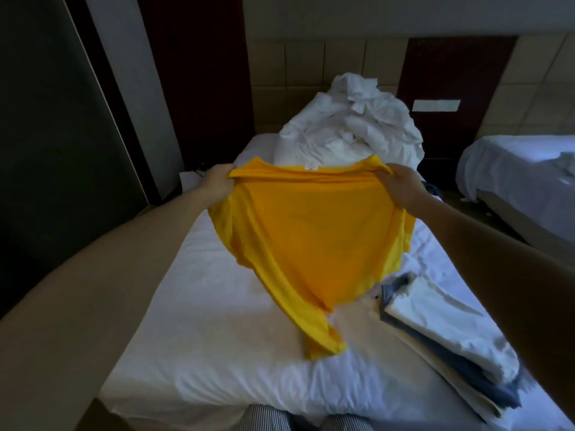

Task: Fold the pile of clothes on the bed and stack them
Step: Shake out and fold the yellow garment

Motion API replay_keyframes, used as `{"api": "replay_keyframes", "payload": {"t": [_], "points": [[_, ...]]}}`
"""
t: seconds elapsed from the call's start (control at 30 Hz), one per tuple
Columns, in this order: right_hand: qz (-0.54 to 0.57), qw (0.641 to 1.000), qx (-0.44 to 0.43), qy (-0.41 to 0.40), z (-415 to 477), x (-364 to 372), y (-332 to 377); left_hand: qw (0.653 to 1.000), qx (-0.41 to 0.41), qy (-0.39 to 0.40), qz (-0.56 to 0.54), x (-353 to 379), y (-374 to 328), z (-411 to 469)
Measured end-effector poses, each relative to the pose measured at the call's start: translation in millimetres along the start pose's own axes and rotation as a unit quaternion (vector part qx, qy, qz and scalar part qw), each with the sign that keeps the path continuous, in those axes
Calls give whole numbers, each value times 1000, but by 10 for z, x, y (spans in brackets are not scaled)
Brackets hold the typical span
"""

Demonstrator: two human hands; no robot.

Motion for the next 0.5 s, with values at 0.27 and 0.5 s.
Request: {"api": "replay_keyframes", "payload": {"t": [0.27, 0.5], "points": [[-11, 998, -68, -6, 735, -10, 715, 996, 7, -89, 20, -786, -324, 658], [-14, 991, -126, -32, 975, -133, 1022, 986, 47, -141, 74, -1205, -434, 745]]}}
Point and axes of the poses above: each hand's wrist, its own z-axis towards the middle knuckle, its own x-axis out of the palm, y = z × x, the point moved 8 cm from there along z, towards the middle knuckle, and after that the axes turned 12 degrees about z, right-handed, at the moved point
